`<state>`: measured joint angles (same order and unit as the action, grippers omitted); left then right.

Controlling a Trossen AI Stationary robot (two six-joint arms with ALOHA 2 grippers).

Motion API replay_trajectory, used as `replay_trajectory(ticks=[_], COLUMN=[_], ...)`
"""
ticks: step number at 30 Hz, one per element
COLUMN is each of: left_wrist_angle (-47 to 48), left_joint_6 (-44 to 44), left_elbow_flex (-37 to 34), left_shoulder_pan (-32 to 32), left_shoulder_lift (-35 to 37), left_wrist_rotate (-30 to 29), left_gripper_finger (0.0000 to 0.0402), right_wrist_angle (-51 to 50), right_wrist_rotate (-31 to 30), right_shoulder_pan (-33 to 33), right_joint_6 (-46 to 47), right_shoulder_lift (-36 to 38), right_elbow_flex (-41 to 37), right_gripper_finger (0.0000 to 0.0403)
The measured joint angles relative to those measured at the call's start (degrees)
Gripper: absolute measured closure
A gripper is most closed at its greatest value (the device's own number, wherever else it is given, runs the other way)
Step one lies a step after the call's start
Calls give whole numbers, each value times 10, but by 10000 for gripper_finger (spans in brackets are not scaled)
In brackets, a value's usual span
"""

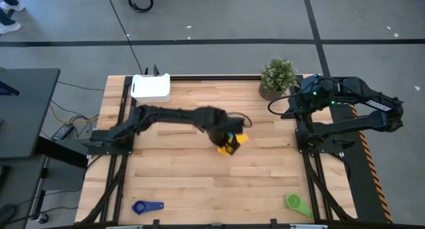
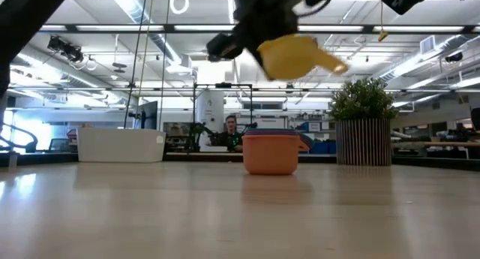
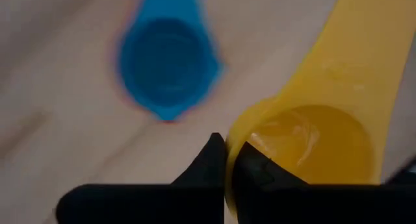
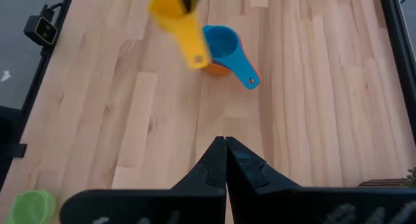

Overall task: Nest measuring cups in basket
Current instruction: Stack the yellow measuring cup on top of the light blue measuring cup

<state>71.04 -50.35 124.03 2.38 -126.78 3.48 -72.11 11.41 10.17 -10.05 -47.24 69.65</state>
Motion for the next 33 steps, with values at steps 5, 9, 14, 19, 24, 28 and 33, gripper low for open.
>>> replay_trajectory(ticks=[5,9,14,19,24,28,33], left_wrist_angle=[9,-2,-1,3,6,12,25], left_joint_6=[48,49,46,38,31,30,18], left_elbow_flex=[-1,0,0,0,0,0,-1], left_shoulder_pan=[-44,-66,-64,-47,-50,-56,-56], left_shoulder_lift=[-9,-7,-8,-8,-8,-8,-18], left_wrist_rotate=[-11,-16,-25,-66,-82,-82,-73], left_gripper_finger=[393,393,393,393,393,393,393], right_wrist_angle=[1,2,3,3,3,3,2], right_wrist_rotate=[-21,-44,-45,-45,-45,-45,-45], right_shoulder_pan=[0,0,0,0,0,0,0], right_joint_6=[22,28,26,25,25,24,24], right_shoulder_lift=[0,0,0,0,0,0,0], right_elbow_flex=[0,0,0,0,0,0,0], right_gripper_finger=[400,400,400,400,400,400,400])
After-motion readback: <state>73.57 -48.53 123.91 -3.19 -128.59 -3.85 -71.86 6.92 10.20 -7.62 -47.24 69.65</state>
